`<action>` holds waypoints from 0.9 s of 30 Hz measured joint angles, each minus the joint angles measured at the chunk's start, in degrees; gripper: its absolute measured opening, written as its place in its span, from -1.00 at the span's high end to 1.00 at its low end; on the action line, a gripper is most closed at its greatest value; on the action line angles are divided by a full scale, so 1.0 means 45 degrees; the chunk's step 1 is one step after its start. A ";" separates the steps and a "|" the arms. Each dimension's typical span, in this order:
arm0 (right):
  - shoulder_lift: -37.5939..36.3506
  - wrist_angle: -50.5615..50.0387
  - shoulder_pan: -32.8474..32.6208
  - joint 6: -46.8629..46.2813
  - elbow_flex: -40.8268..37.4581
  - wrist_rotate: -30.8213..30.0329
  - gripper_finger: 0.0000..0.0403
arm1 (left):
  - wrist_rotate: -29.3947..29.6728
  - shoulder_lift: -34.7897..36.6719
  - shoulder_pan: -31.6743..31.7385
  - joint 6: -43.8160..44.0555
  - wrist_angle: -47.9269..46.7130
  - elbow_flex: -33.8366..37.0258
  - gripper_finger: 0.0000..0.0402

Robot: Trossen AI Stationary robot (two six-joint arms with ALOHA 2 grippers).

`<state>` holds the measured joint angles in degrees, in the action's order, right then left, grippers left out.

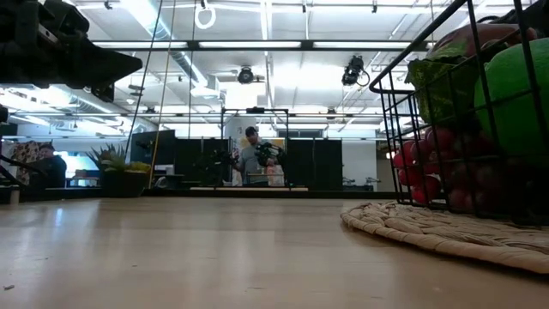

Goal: Build produce basket
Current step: Return to Home Position

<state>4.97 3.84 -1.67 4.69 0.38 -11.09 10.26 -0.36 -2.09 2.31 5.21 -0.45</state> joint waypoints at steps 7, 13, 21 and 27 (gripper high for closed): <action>0.0000 -0.0005 0.0000 -0.1654 0.0000 0.0155 0.94 | 0.0000 0.0000 0.0000 0.0005 0.0005 0.0005 0.89; 0.0000 -0.0010 0.0000 -0.1481 0.0000 0.0087 0.94 | 0.0005 0.0000 0.0000 0.0000 0.0010 0.0005 0.92; 0.0000 -0.0010 0.0000 -0.1464 0.0000 0.0083 0.93 | 0.0004 0.0000 0.0000 0.0001 0.0010 0.0005 0.86; 0.0000 -0.0010 0.0000 -0.2049 0.0000 0.0078 0.92 | 0.0005 0.0000 0.0000 0.0000 0.0010 0.0005 0.88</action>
<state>4.97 3.79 -1.67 -4.53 0.38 -10.74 10.28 -0.36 -2.09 2.31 5.26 -0.43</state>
